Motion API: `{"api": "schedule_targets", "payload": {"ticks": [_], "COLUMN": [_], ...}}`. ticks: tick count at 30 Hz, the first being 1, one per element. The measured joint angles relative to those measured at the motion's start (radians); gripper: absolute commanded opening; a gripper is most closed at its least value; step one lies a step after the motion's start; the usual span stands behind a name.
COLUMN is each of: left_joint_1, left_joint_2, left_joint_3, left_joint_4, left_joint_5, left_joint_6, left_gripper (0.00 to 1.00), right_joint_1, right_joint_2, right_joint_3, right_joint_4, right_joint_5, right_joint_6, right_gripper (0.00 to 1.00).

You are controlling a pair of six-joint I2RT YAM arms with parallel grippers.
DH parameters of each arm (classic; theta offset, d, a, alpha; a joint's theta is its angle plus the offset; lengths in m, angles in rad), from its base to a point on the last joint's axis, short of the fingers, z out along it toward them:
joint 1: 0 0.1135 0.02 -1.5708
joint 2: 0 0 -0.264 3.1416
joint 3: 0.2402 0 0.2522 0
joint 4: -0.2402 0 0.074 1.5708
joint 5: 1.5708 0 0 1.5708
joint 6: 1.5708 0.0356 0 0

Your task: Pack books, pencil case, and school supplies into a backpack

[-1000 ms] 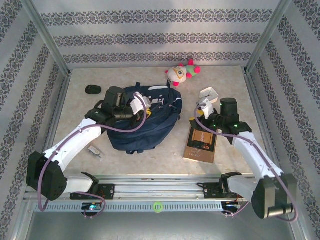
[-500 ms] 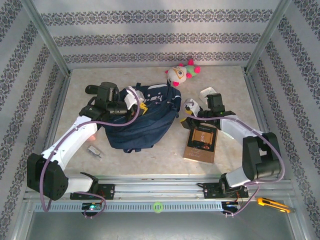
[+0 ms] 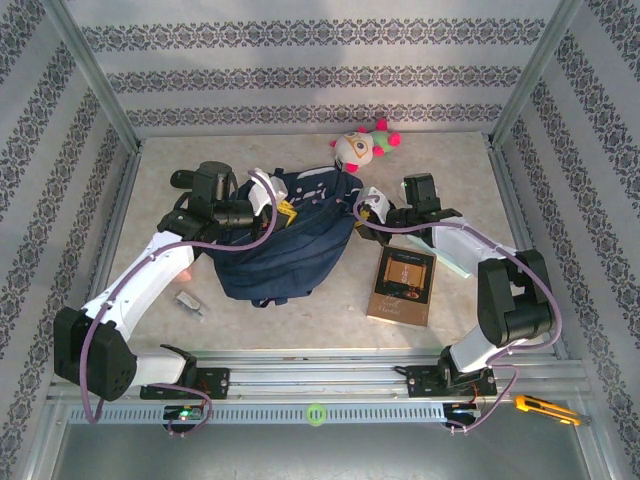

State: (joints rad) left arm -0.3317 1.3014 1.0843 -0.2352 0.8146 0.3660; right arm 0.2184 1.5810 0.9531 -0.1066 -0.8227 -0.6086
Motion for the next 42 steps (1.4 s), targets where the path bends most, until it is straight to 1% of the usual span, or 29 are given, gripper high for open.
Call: {"api": "schedule_targets", "payload": {"ticks": [4, 7, 10, 13, 15, 17, 21, 26, 30, 32, 34, 37, 39, 40, 42], "left_joint_1": [0.0, 0.0, 0.0, 0.0, -0.001, -0.001, -0.002, -0.002, -0.002, -0.002, -0.002, -0.002, -0.002, -0.002, -0.002], "left_joint_2": [-0.003, -0.014, -0.029, -0.039, -0.041, -0.041, -0.04, -0.04, -0.04, -0.04, -0.039, -0.036, -0.033, -0.032, -0.032], "left_joint_3": [0.0, 0.0, 0.0, 0.0, 0.0, 0.0, 0.0, 0.0, 0.0, 0.0, 0.0, 0.0, 0.0, 0.0, 0.0], "left_joint_4": [0.004, 0.003, 0.004, 0.011, 0.021, 0.026, 0.027, 0.027, 0.029, 0.032, 0.036, 0.04, 0.04, 0.04, 0.04], "left_joint_5": [-0.055, -0.109, -0.16, -0.201, -0.219, -0.222, -0.222, -0.222, -0.221, -0.22, -0.221, -0.221, -0.222, -0.223, -0.226], "left_joint_6": [0.0, 0.003, 0.008, 0.011, 0.011, 0.011, 0.011, 0.011, 0.011, 0.01, 0.006, -0.001, -0.005, -0.008, -0.012], "left_gripper": [0.0, 0.0, 0.0, 0.0, 0.0, 0.0, 0.0, 0.0, 0.0, 0.0, 0.0, 0.0, 0.0, 0.0, 0.0], "right_joint_1": [-0.006, -0.007, -0.007, -0.006, -0.002, 0.008, 0.027, 0.035, 0.045, 0.048, 0.048, 0.048, 0.048, 0.048, 0.048], "right_joint_2": [-0.004, -0.018, -0.037, -0.055, -0.066, -0.074, -0.087, -0.099, -0.11, -0.113, -0.115, -0.124, -0.136, -0.141, -0.146], "right_joint_3": [0.0, 0.0, 0.0, 0.0, 0.0, 0.0, -0.001, -0.001, -0.009, -0.015, -0.022, -0.039, -0.054, -0.061, -0.074], "right_joint_4": [-0.013, -0.031, -0.04, -0.047, -0.051, -0.058, -0.074, -0.077, -0.076, -0.075, -0.067, -0.058, -0.043, -0.035, -0.013], "right_joint_5": [-0.006, -0.018, -0.048, -0.078, -0.088, -0.089, -0.08, -0.056, -0.033, -0.021, -0.006, 0.019, 0.026, 0.027, 0.026], "right_joint_6": [0.026, 0.058, 0.12, 0.217, 0.299, 0.367, 0.491, 0.633, 0.685, 0.694, 0.698, 0.701, 0.703, 0.708, 0.72], "right_gripper": [0.0, 0.0, 0.04, 0.07, 0.14, 0.17, 0.18, 0.24, 0.28, 0.29, 0.32, 0.31, 0.25, 0.24, 0.27]}}
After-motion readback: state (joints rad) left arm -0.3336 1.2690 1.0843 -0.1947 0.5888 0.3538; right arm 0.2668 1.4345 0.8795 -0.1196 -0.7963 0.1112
